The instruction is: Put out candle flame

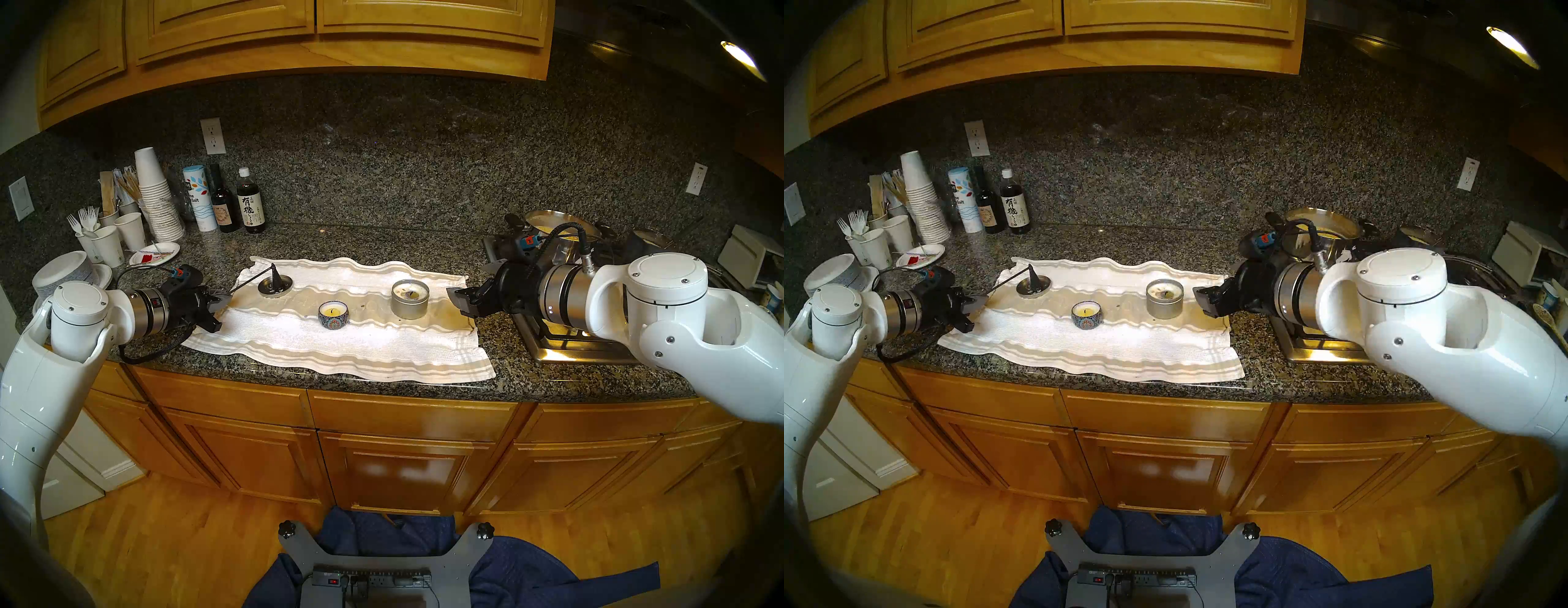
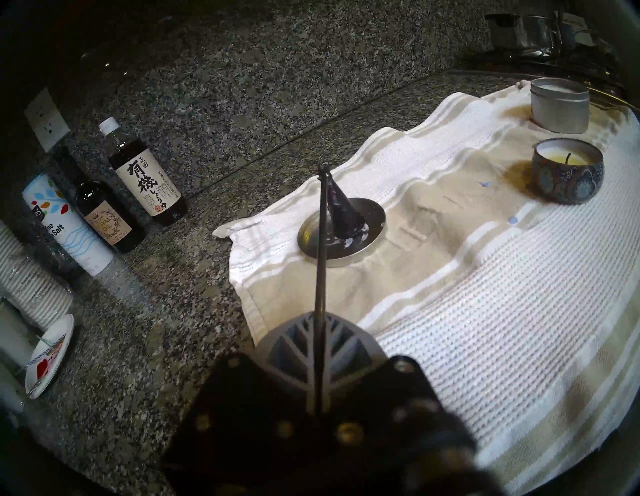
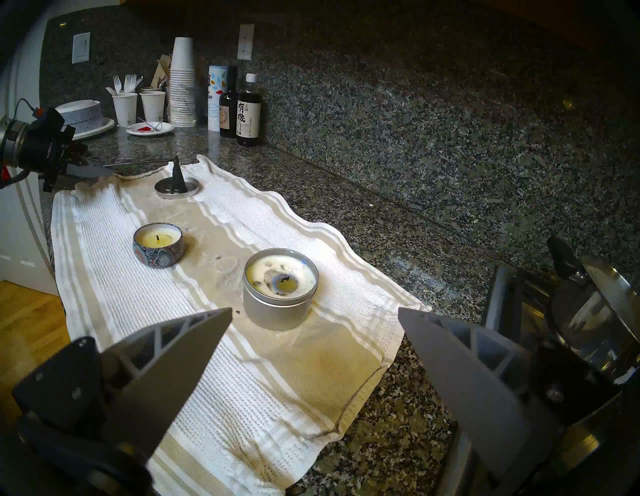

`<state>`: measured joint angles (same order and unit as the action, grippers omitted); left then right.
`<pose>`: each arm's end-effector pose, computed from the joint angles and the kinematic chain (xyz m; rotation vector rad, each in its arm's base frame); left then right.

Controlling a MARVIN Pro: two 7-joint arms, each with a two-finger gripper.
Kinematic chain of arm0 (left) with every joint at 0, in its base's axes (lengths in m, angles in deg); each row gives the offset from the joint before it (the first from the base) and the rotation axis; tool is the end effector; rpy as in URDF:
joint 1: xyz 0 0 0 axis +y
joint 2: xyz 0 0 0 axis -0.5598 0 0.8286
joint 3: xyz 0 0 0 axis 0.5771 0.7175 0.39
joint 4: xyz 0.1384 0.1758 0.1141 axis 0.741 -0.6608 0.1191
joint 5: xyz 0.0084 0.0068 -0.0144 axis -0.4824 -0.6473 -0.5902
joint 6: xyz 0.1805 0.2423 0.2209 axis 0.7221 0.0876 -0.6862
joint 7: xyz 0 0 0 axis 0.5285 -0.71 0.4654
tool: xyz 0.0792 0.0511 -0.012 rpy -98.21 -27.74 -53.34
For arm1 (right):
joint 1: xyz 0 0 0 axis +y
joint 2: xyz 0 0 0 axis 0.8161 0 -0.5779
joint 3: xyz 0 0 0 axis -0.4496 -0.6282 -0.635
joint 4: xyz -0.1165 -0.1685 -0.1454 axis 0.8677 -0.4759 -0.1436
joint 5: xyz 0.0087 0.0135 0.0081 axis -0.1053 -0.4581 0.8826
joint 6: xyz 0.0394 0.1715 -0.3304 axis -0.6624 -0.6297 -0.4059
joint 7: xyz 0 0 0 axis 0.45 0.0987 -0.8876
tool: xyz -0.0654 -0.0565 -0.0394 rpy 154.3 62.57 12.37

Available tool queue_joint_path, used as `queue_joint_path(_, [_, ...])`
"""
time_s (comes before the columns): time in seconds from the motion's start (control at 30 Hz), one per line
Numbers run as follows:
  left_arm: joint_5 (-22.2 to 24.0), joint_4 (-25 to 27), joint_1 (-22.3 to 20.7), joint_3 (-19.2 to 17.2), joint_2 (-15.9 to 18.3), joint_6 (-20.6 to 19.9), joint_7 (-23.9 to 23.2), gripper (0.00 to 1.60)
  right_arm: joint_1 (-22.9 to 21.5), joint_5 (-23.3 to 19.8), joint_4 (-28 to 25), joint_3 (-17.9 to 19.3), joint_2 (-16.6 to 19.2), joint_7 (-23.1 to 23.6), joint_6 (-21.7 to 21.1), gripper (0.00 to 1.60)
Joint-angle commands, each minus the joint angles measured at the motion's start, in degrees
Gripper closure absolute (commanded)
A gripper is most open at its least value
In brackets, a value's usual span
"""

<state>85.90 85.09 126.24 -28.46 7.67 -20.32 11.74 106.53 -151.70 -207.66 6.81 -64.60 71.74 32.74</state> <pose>0.4614 0.1839 -0.1305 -2.4547 0.9889 -1.6103 0.3848 0.0764 -0.0778 -2.3336 -0.8900 -1.5916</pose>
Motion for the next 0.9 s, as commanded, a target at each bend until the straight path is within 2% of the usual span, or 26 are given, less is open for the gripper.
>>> queue_joint_path(0.0, [-0.3, 1.6, -1.2, -1.7, 1.3, 1.0, -0.1, 1.44, -1.4, 0.0, 0.0, 1.4, 0.0, 0.1, 0.4, 0.00])
queue_joint_path(0.07, [-0.3, 1.7, -1.2, -1.8, 1.3, 0.9, -0.3, 1.41, -1.5, 0.0, 0.0, 1.4, 0.0, 0.1, 0.4, 0.00])
queue_joint_path(0.13, [-0.2, 1.8, -1.1, -1.8, 1.4, 0.6, -0.6, 1.31, -1.5, 0.0, 0.0, 1.4, 0.0, 0.1, 0.4, 0.00])
queue_joint_path(0.57, [1.7, 2.0, -1.4, -1.2, 0.2, -0.8, -2.1, 1.23, -1.5, 0.0, 0.0, 1.5, 0.0, 0.1, 0.4, 0.00])
queue_joint_path(0.8, [1.4, 1.4, -2.6, -0.8, 0.4, -1.0, -1.7, 1.13, -1.5, 0.0, 0.0, 1.4, 0.0, 0.1, 0.4, 0.00])
queue_joint_path(0.83, [1.4, 1.4, -2.7, -0.7, 0.6, -1.0, -1.8, 1.04, -1.4, 0.0, 0.0, 1.4, 0.0, 0.1, 0.4, 0.00])
queue_joint_path(0.87, [1.4, 1.4, -2.7, -0.7, 0.6, -1.1, -1.8, 1.04, -1.4, 0.0, 0.0, 1.4, 0.0, 0.1, 0.4, 0.00])
